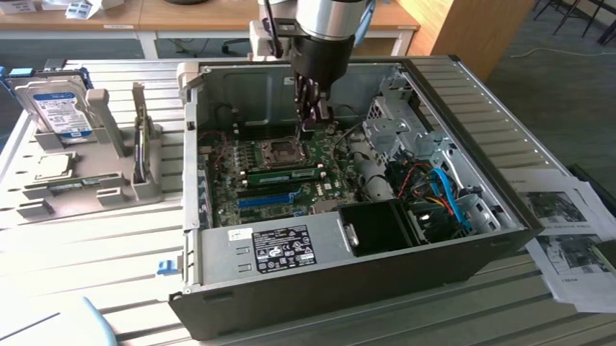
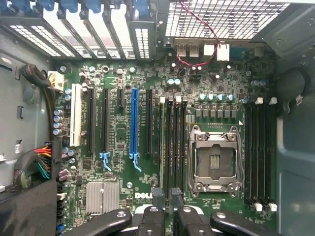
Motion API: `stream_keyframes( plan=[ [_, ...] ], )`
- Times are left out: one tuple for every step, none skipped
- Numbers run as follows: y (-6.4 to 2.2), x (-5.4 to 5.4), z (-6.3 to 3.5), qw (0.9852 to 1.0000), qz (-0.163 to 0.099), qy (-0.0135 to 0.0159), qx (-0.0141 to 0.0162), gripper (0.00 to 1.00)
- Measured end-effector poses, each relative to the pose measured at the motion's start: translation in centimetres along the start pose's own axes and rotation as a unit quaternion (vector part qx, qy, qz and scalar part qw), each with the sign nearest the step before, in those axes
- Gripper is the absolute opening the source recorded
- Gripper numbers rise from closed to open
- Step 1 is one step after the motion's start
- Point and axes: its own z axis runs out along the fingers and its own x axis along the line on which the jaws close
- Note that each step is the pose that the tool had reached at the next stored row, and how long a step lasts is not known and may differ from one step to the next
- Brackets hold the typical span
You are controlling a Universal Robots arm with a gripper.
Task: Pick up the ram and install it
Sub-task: 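Insert the ram into the slot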
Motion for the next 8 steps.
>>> stream_keyframes(
  plan=[
    [0.01,0.00,-0.10,1.0000,0.000,0.0000,0.0000,0.18],
    [0.01,0.00,-0.19,1.0000,0.000,0.0000,0.0000,0.18],
    [0.01,0.00,-0.28,1.0000,0.000,0.0000,0.0000,0.18],
    [0.02,-0.01,-0.36,1.0000,0.000,0.0000,0.0000,0.18],
    [0.02,-0.01,-0.46,1.0000,0.000,0.0000,0.0000,0.18],
    [0.03,-0.01,-0.55,1.0000,0.000,0.0000,0.0000,0.18],
    [0.04,-0.01,-0.65,1.0000,0.000,0.0000,0.0000,0.18],
    [0.04,-0.01,-0.73,1.0000,0.000,0.0000,0.0000,0.18]
  ],
)
